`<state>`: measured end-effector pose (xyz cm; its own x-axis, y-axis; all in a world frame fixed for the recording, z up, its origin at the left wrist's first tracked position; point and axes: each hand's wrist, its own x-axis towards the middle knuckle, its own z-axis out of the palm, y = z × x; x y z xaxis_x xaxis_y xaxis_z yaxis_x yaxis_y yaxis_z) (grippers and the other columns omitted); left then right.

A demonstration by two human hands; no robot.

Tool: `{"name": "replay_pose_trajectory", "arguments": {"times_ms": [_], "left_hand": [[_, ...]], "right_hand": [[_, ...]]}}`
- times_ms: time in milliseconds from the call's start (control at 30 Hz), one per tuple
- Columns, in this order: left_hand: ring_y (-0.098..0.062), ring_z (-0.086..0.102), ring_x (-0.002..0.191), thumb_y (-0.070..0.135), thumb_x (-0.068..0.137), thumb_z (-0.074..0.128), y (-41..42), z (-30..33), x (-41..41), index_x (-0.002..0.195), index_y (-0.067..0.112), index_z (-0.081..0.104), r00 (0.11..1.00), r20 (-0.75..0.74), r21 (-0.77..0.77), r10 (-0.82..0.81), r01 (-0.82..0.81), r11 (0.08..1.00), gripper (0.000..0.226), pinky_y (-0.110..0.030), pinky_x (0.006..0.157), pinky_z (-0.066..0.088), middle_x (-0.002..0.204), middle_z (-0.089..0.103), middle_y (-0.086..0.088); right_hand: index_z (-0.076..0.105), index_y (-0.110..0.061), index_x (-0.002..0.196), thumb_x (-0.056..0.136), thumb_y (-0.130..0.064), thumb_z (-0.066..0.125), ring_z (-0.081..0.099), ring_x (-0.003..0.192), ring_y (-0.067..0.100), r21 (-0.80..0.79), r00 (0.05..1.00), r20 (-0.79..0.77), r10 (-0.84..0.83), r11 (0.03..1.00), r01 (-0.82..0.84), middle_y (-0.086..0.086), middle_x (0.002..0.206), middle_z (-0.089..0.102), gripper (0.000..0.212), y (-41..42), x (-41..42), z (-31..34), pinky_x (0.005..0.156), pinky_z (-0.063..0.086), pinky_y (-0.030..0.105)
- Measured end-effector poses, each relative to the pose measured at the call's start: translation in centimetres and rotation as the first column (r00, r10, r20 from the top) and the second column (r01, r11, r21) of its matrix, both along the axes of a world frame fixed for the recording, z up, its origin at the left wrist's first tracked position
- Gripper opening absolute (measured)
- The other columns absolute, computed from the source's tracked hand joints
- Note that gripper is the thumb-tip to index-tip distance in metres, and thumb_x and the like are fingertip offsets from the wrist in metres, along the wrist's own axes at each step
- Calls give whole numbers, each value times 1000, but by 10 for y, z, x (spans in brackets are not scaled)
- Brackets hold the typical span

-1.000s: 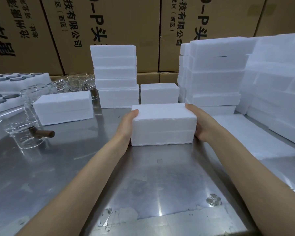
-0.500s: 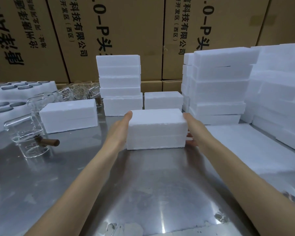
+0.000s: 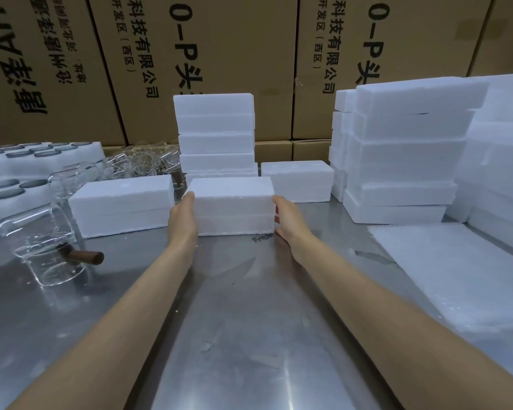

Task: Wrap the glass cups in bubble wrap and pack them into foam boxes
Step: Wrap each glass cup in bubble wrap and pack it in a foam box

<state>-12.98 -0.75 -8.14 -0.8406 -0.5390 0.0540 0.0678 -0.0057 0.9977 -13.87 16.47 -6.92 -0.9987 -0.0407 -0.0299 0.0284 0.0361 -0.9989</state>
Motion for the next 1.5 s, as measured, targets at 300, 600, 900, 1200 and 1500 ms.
{"name": "replay_pose_trajectory", "arguments": {"times_ms": [300, 600, 900, 1200, 1500], "left_hand": [[-24, 37, 131, 42, 98, 42, 2, -3, -14, 147, 11, 25, 999, -2, 25, 37, -37, 999, 60, -30, 96, 29, 143, 37, -2], [-29, 30, 132, 20, 90, 54, 26, -2, 6, 138, 3, 35, 891, -267, -286, 367, -437, 853, 54, -30, 102, 22, 142, 30, -16], [-20, -6, 149, 47, 100, 26, 81, -9, -4, 150, 20, 28, 954, 68, -917, -291, -55, -395, 56, -39, 101, -36, 160, 19, 1], [-28, 34, 131, 20, 94, 38, 132, -11, -20, 136, 4, 37, 953, 139, -978, -269, 175, 115, 45, -36, 108, 25, 140, 40, -12], [-39, 42, 127, 6, 90, 44, 138, -5, -74, 133, -2, 36, 983, 174, -550, -57, 145, 822, 44, -41, 102, 39, 140, 41, -19]], "right_hand": [[52, -10, 120, 101, -28, 31, 51, 119, 27, 116, 997, -29, 74, 991, -70, 12, 130, 55, 34, -8, -10, 3, 101, 38, 35], [48, 0, 128, 100, -18, 31, 50, 121, 28, 128, 999, -32, 23, 992, -19, 18, 130, 53, 37, 6, -17, -2, 95, 39, 34], [36, -17, 76, 92, -7, 30, 27, 60, 12, 2, 962, -104, -253, 967, 255, 2, 72, 33, 19, 60, -40, -4, 51, 24, 25], [47, -14, 90, 94, -15, 33, 38, 64, 14, 36, 933, -63, -354, 934, 356, 2, 77, 45, 14, 84, -70, -5, 55, 28, 29], [39, -7, 131, 90, -3, 35, 44, 70, 14, 187, 925, -131, -357, 907, 377, 9, 106, 50, 42, 89, -105, -15, 51, 29, 26]]}}
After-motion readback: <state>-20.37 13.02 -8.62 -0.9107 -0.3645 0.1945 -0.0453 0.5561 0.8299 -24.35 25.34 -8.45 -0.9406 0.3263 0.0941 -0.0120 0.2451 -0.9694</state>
